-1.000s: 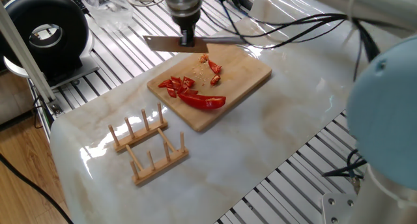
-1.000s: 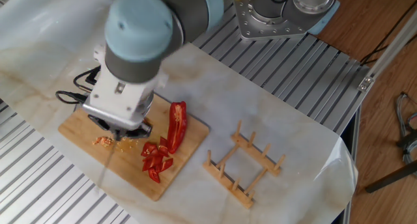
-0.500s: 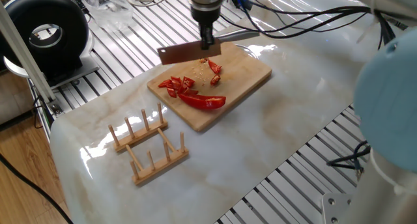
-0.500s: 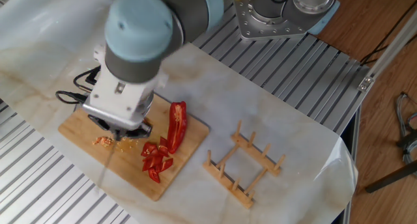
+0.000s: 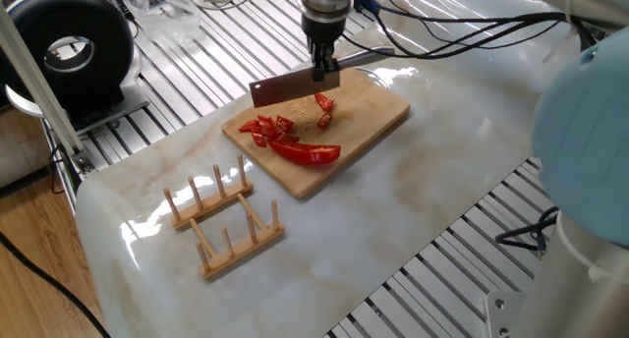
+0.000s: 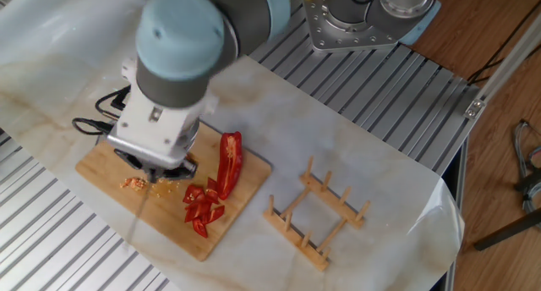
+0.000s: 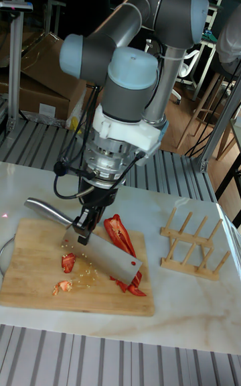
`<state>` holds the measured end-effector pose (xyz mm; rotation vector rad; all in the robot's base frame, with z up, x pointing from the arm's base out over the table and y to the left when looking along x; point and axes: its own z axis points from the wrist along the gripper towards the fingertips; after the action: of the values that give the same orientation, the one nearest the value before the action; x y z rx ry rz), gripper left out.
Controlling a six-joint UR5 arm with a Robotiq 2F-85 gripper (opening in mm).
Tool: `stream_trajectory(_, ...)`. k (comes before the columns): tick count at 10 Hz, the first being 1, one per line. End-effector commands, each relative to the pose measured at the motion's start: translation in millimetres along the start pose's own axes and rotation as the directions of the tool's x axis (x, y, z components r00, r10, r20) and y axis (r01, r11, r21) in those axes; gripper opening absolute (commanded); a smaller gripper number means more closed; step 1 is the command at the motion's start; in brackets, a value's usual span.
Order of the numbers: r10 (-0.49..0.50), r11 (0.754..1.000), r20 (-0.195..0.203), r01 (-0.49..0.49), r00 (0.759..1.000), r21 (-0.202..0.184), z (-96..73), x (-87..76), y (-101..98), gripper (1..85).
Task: Chop the chili peppers
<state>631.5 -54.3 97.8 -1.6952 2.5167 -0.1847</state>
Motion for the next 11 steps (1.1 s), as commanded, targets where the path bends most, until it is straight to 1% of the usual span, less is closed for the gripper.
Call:
stream_trajectory(1, -0.038, 0.998, 0.03, 0.036, 0.999, 0.057, 3.4, 1.0, -13.9, 1.3)
stream_trajectory(2, -0.036, 0.998, 0.071, 0.032, 0.997, 0.055, 1.6, -7.6, -10.1, 1.3)
stream_trajectory(3, -0.046, 0.997, 0.096, 0.04, 0.994, 0.066, -0.2, -12.5, -9.7, 1.3)
stream_trajectory(4, -0.06, 0.997, 0.111, 0.053, 0.992, 0.06, -0.8, -16.4, -7.1, 1.3)
stream_trajectory(5, -0.064, 0.997, 0.106, 0.059, 0.992, 0.05, -0.5, -15.7, -5.0, 1.3)
stream_trajectory(6, -0.049, 0.999, 0.11, 0.048, 0.993, 0.013, -2.3, -20.4, 2.0, 1.3)
stream_trajectory(7, -0.034, 0.999, 0.126, 0.037, 0.991, -0.022, -3.7, -25.4, 10.3, 1.3)
stream_trajectory(8, -0.009, 0.999, 0.128, 0.013, 0.992, -0.035, -3.9, -26.1, 13.1, 1.3)
stream_trajectory(9, 0.048, 0.998, 0.101, -0.044, 0.994, -0.04, -3.1, -19.6, 12.7, 1.3)
stream_trajectory(10, 0.085, 0.996, 0.103, -0.081, 0.991, -0.045, -3.2, -20.5, 13.0, 1.3)
stream_trajectory(11, 0.106, 0.994, 0.106, -0.103, 0.989, -0.036, -3.2, -21.3, 9.9, 1.3)
